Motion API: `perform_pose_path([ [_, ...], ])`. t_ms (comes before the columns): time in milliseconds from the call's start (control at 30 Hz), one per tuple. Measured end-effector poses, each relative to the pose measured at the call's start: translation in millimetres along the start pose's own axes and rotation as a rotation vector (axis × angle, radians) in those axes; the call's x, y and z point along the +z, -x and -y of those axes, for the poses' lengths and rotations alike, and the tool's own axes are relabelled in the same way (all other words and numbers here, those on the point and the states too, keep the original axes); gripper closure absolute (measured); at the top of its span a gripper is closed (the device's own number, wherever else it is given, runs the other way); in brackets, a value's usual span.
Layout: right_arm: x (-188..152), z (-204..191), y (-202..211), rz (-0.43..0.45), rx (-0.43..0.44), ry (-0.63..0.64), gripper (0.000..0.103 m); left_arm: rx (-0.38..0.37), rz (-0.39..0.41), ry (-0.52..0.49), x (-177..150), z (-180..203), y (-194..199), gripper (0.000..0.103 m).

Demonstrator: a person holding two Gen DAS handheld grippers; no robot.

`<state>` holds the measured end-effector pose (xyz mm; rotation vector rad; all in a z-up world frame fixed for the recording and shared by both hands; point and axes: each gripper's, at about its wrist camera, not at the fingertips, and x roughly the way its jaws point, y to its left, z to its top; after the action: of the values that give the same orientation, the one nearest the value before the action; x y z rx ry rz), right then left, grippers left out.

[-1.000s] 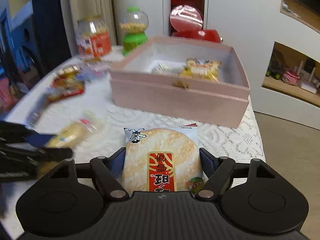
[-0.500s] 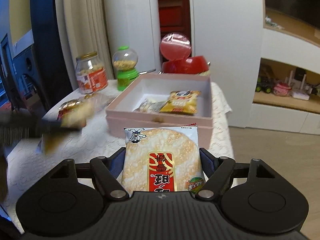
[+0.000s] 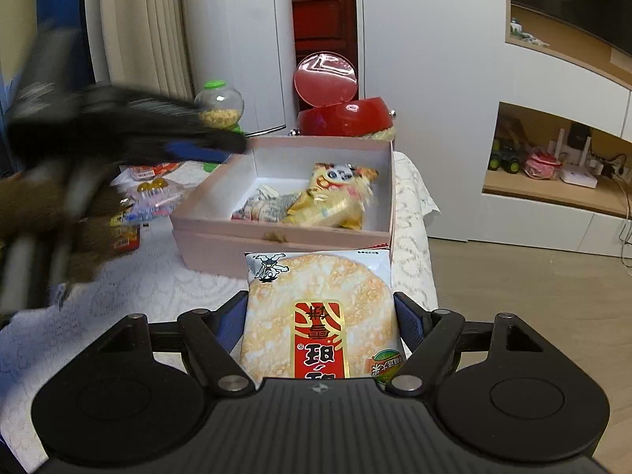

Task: Organize snacks
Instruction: 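Lower the bar and rice cracker into the pink box and release both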

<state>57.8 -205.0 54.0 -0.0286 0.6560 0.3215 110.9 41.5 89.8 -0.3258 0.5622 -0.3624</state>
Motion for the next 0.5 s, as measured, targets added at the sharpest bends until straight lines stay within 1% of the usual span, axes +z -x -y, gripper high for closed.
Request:
perform_pose_path([
  [67, 16.3, 1.5, -3.3, 0.013, 0.034, -0.024, 0.027, 0.02, 0.03, -0.003, -5.8, -11.3, 26.7, 0.068],
  [133, 36.5, 3.7, -12.2, 0.026, 0.051, -0.048, 0.027, 0.056, 0.048, 0.009, -20.1, -25.6, 53.6, 0.068],
  [200, 67.7, 8.5, -30.5, 0.032, 0.049, -0.09, 0.027, 0.091, 0.044, 0.04, -31.2, -42.0, 68.0, 0.068],
  [233, 87.1, 12.7, -42.5, 0.046, 0.063, -0.125, 0.026, 0.11, 0.042, 0.058, -36.3, -49.7, 72.6, 0.068],
  [267, 102.9, 14.3, -54.2, 0.052, 0.07, -0.144, 0.022, 0.129, 0.041, 0.073, -39.4, -58.0, 78.0, 0.068],
  [300, 118.2, 15.4, -67.6, 0.036, 0.065, -0.15, 0.018, 0.16, 0.042, 0.09, -43.8, -68.2, 84.1, 0.068],
  [333, 133.4, 16.3, -83.9, 0.0, 0.057, -0.154, 0.016, 0.193, 0.047, 0.101, -46.6, -78.3, 90.6, 0.068],
  [367, 142.6, 17.3, -96.2, -0.031, 0.042, -0.164, 0.016, 0.233, 0.056, 0.113, -49.1, -89.3, 98.3, 0.068],
  [433, 146.5, 16.5, -108.6, -0.059, 0.0, -0.182, 0.016, 0.303, 0.071, 0.142, -52.2, -111.1, 111.5, 0.068],
  [500, 139.3, 7.4, -109.4, -0.064, 0.007, -0.17, 0.016, 0.347, 0.079, 0.185, -56.5, -133.9, 121.4, 0.068],
])
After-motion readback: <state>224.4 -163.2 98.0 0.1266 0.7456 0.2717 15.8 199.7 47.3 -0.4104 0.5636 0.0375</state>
